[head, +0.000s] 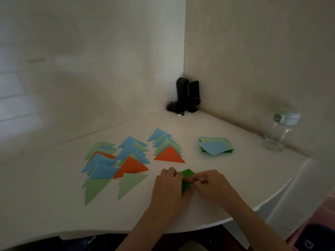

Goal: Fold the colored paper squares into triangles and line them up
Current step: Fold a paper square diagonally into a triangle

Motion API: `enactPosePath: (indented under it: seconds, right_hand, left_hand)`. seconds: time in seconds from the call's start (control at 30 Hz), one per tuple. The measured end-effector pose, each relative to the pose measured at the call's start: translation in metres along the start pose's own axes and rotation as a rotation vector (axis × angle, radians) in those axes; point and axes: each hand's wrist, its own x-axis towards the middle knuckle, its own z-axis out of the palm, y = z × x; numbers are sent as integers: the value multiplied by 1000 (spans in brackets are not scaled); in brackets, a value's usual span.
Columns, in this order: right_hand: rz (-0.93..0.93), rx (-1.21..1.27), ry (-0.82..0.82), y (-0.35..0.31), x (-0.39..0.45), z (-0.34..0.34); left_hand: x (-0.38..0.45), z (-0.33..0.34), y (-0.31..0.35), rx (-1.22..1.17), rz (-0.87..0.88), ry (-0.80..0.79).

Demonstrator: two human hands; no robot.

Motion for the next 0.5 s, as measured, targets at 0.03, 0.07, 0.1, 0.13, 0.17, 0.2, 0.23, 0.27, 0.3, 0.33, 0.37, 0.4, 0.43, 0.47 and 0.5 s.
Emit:
enactPosePath:
  seconds: [0.03, 0.07, 0.1, 0.13, 0.17, 0.2, 0.23, 0.27, 0.3, 0.33, 0.37, 0.4, 0.43, 0.47, 0.5]
  right_hand:
    - [-38, -5, 9, -1, -1, -2]
    - [-60, 7, 31, -2, -2, -5]
    - [-71, 4, 59, -1, -3, -8]
    - [-81, -32, 64, 0, -3, -11]
    - [-100, -80, 57, 2, -2, -13]
    - [-115, -134, 42, 3, 0, -14]
    - [-126, -173, 25, 3, 2, -13]
    - [-126, -189, 13, 2, 4, -12]
    - [-129, -183, 16, 2, 6, -9]
    - [-138, -162, 30, 2, 6, -7]
    - [-139, -135, 48, 3, 6, -4]
    - [-131, -108, 65, 4, 5, -2]
    - [-121, -86, 87, 6, 5, 1]
    - [-113, -70, 113, 8, 4, 2]
    - [-106, -52, 140, 9, 3, 4]
  left_hand:
    - [0, 0, -1, -12, 18, 6]
    - [-1, 0, -3, -27, 38, 5]
    - [-2, -1, -6, -33, 60, 3]
    - [-2, -2, -10, -26, 83, 9]
    - [-3, -4, -14, -19, 99, 3]
    - [-4, -7, -18, -13, 113, -8]
    - [-4, -9, -22, -6, 122, -20]
    - [-4, -11, -26, 3, 133, -17]
    - [-4, -12, -31, 2, 131, -13]
    - [-5, -14, -35, -8, 122, -5]
    - [-5, -15, -39, -26, 106, 1]
    - [-6, -14, -43, -48, 88, 10]
    - [-6, -14, -46, -73, 63, 16]
    - [-6, -13, -49, -100, 37, 28]
    - [-6, -13, -51, -132, 5, 42]
